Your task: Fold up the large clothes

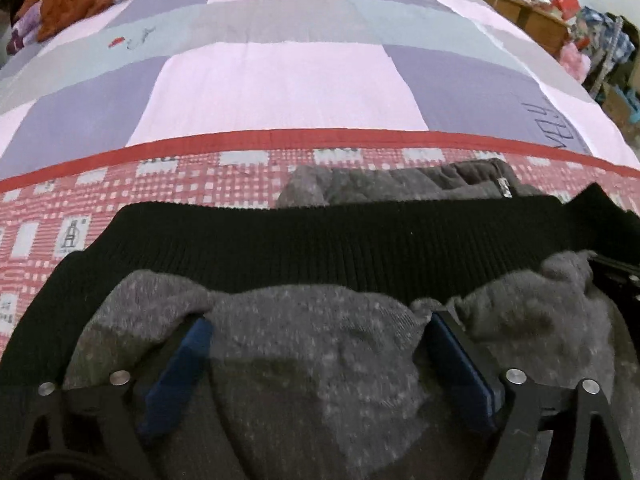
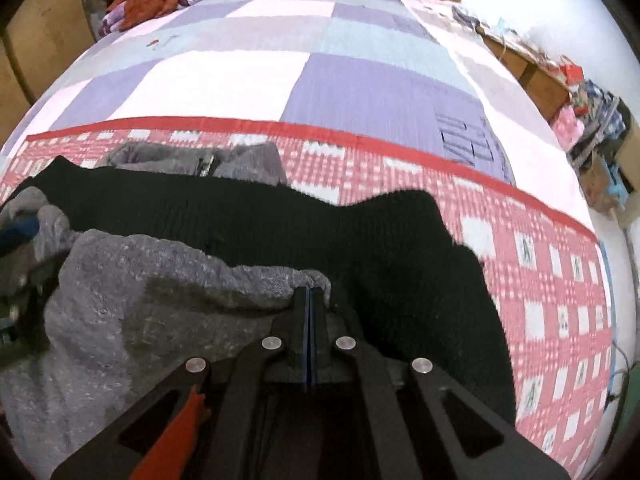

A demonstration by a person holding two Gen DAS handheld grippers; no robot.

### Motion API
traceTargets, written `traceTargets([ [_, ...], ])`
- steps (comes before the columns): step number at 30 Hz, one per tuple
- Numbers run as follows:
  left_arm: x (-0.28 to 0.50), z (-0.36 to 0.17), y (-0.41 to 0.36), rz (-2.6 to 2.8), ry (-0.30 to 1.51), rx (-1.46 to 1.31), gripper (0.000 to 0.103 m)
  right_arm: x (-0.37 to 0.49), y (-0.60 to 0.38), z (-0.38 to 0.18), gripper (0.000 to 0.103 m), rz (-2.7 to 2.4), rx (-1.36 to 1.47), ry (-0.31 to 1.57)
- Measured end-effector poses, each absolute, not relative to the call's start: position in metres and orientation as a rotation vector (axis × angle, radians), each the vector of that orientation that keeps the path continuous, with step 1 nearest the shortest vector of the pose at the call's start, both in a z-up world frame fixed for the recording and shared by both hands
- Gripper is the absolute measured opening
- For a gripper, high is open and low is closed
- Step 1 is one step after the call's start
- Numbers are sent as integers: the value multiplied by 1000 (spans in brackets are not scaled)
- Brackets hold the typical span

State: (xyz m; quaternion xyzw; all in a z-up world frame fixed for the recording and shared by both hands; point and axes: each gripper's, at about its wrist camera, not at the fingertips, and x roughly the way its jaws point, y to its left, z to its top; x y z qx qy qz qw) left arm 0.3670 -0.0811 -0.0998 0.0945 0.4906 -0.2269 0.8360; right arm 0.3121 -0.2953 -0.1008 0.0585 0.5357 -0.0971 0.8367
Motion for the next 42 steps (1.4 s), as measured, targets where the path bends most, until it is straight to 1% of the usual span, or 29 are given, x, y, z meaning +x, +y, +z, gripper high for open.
traceTargets([
  [3, 362, -98, -76, -499, 1041, 185, 93, 309, -302, -88, 0, -192, 180, 1091],
  [6, 355, -93, -70, -519, 1025, 156, 93, 281, -283, -58, 0, -178, 131, 993],
  [9, 351, -86, -68, -516, 1017, 143, 93, 256, -249, -41, 0, -93, 77, 946],
  [12, 344, -75, -61, -499, 1005, 158, 93, 250, -214, -49, 0, -3, 10, 991],
  [14, 342, -70, -48, -487, 1005, 149, 92, 251, -211, -59, 0, -15, -20, 1018],
  [17, 347, -71, -25, -456, 1024, 128, 89, 243, -268, -78, 0, -177, 101, 1060],
  [19, 353, -74, -12, -445, 1045, 93, 86, 232, -305, -83, 0, -159, 239, 1051],
  [20, 355, -74, -9, -438, 1044, 92, 86, 231, -313, -83, 0, -140, 239, 1050],
  [23, 354, -77, -9, -439, 1034, 133, 86, 234, -301, -81, 0, -120, 84, 1047],
  [27, 359, -88, -16, -429, 1061, 190, 86, 235, -304, -87, 0, -141, 132, 1045],
  [36, 350, -80, -18, -416, 1058, 230, 86, 233, -290, -83, 0, -155, 61, 1073],
  [40, 339, -69, -17, -413, 1036, 250, 86, 230, -279, -68, 0, -182, 44, 1065],
  [41, 334, -65, -16, -413, 1030, 250, 86, 226, -275, -61, 3, -194, 44, 1047],
  [42, 331, -62, -15, -412, 1027, 245, 86, 222, -271, -56, 3, -208, 42, 1029],
])
